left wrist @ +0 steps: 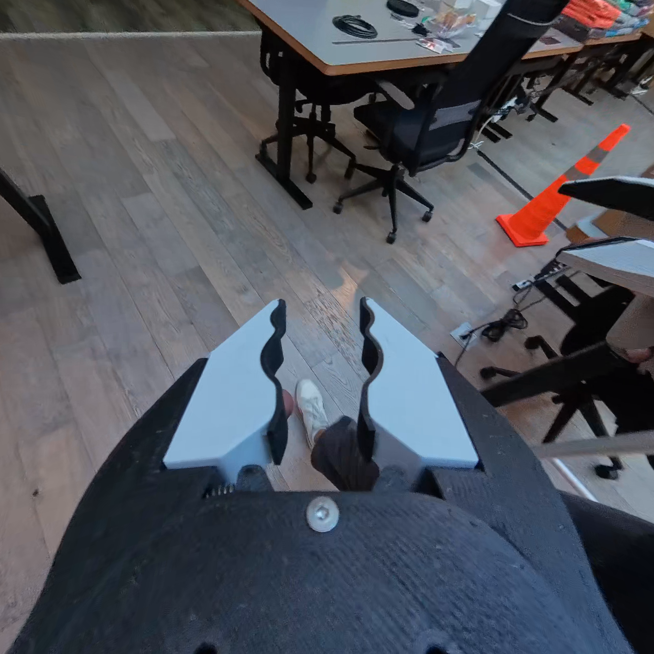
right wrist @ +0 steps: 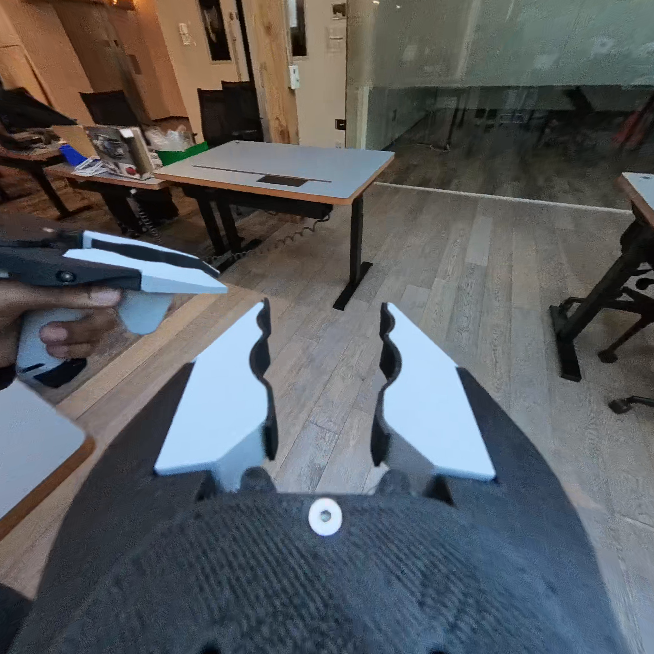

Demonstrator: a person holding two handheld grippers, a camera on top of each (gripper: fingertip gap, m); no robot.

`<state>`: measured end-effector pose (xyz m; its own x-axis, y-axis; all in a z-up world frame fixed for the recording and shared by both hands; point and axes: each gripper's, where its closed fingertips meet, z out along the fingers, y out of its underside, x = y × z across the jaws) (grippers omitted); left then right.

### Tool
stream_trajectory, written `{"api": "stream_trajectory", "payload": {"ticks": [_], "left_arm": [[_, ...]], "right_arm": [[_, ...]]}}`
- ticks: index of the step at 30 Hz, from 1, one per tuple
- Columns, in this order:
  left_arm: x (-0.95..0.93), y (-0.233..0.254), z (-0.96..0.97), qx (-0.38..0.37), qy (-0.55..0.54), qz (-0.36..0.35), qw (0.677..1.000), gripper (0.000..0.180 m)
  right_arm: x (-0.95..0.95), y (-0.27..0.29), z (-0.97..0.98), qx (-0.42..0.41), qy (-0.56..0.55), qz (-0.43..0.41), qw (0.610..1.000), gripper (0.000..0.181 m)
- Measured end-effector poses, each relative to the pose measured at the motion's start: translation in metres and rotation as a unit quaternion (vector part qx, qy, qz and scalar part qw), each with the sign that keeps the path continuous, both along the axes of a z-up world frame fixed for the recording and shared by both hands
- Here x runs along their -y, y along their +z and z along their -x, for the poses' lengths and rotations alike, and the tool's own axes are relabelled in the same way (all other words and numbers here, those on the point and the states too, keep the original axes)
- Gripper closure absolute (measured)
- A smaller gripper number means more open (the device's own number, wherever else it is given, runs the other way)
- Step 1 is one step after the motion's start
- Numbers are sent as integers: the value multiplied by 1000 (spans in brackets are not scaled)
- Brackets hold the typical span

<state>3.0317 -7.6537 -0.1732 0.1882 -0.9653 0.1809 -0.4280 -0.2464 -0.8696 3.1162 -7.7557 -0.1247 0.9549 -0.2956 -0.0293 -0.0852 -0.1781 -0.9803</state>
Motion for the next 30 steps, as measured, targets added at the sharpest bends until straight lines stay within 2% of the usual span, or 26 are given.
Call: {"api": "stream_trajectory", "payload": {"ticks": [2,3,4,5,7,8,11,14,16,22,25,30], "left_arm": [[-46,-14,-59,3,8,-1,1000,156],[-68,-22,-88,2,12,3,1000,166],[-89,-31,-119,-4,12,10,1000,178],[-107,-38,-149,-15,-1,28,999,180],[-138,-38,-211,-35,-33,90,995,180],[-156,-26,-241,-20,-41,114,992,180],[-240,6,-320,21,-8,106,994,180],[-327,13,-386,40,25,90,995,175],[-384,-7,-430,46,43,91,994,169],[-542,-73,-583,32,33,172,984,148],[-631,-58,-668,25,3,169,985,136],[-776,-1,-817,26,-43,81,995,124]], "right_arm": [[-44,-18,-68,16,-10,-1,1000,136],[-64,-26,-105,35,-10,8,999,150],[-87,-33,-139,62,-1,25,998,172],[-110,-36,-172,98,13,50,994,181],[-161,-27,-238,170,27,96,980,181],[-189,-16,-266,193,38,99,975,181],[-280,25,-332,185,88,64,977,181],[-370,49,-390,145,131,33,980,167],[-427,45,-435,129,136,24,982,156],[-578,-33,-591,56,80,99,990,100],[-649,-29,-673,32,39,126,991,95],[-764,25,-811,47,-19,67,996,96]]}}
